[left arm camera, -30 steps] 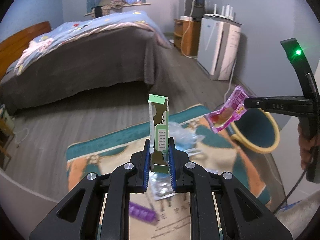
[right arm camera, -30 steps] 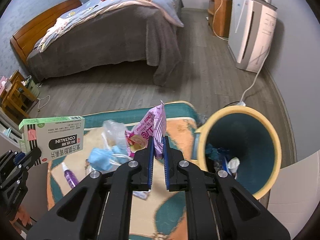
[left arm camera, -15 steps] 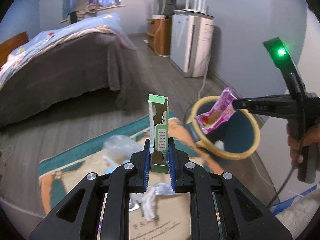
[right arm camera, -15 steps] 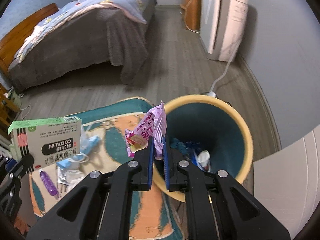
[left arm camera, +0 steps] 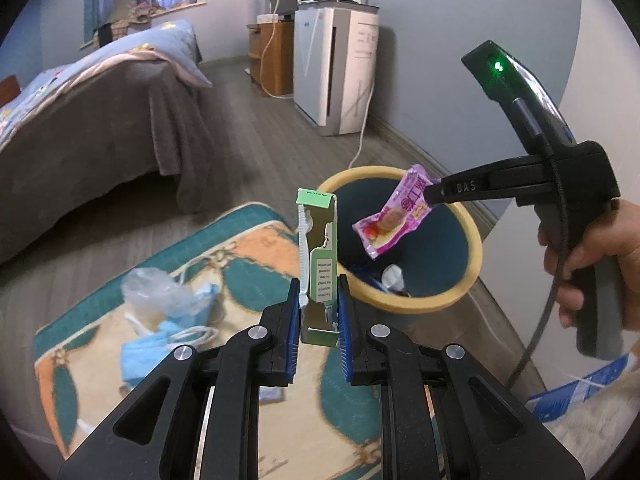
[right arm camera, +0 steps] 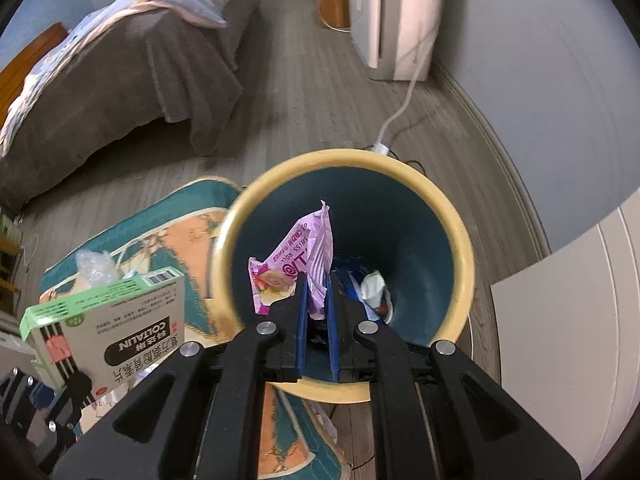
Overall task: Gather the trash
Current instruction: 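Carry the medicine box and pink wrapper over the bin and release both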
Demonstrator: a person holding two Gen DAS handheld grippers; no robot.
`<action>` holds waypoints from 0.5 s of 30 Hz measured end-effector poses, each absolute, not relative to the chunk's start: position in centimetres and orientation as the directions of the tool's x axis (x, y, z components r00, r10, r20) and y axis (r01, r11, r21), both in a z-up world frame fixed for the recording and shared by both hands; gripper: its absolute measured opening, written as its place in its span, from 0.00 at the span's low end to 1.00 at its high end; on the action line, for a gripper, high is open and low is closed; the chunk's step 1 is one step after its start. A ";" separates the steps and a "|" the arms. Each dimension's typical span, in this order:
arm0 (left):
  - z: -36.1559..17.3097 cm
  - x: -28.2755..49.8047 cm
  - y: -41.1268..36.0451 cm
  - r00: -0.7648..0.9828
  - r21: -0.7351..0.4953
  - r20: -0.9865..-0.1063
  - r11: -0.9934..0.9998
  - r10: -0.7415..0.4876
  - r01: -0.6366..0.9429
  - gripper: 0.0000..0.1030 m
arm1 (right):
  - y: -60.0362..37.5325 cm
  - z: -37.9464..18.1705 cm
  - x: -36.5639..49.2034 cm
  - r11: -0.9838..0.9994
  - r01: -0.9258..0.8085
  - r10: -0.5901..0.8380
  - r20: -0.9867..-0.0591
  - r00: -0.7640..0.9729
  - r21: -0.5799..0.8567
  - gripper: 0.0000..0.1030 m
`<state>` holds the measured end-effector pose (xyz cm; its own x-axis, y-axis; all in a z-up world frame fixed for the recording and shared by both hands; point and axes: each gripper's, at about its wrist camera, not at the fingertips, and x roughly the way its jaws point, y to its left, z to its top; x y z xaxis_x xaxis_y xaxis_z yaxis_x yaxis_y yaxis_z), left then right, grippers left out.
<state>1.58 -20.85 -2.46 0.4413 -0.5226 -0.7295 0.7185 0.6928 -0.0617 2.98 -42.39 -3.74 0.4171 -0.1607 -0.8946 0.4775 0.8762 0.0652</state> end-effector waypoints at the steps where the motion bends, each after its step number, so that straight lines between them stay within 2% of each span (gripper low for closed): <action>1: -2.5 1.5 -21.3 0.438 -0.071 -0.727 0.692 -0.529 0.718 0.17 | -43.1 -4.1 2.7 0.865 0.497 -0.164 -0.899 0.407 0.067 0.08; 6: -2.6 1.8 -23.7 0.432 -0.090 -0.717 0.687 -0.547 0.721 0.17 | -45.6 -5.2 1.9 0.828 0.556 -0.169 -0.910 0.379 0.078 0.08; 15: -4.4 3.5 -27.7 0.413 -0.057 -0.756 0.680 -0.508 0.731 0.17 | -47.1 -5.2 1.4 0.800 0.600 -0.246 -0.902 0.354 0.017 0.08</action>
<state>3.51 -27.67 -4.43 0.4132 -0.5080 -0.7558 0.7313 0.6797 -0.0571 1.41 -47.10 -5.16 0.3537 -0.2461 -0.9024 0.5996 0.8001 0.0168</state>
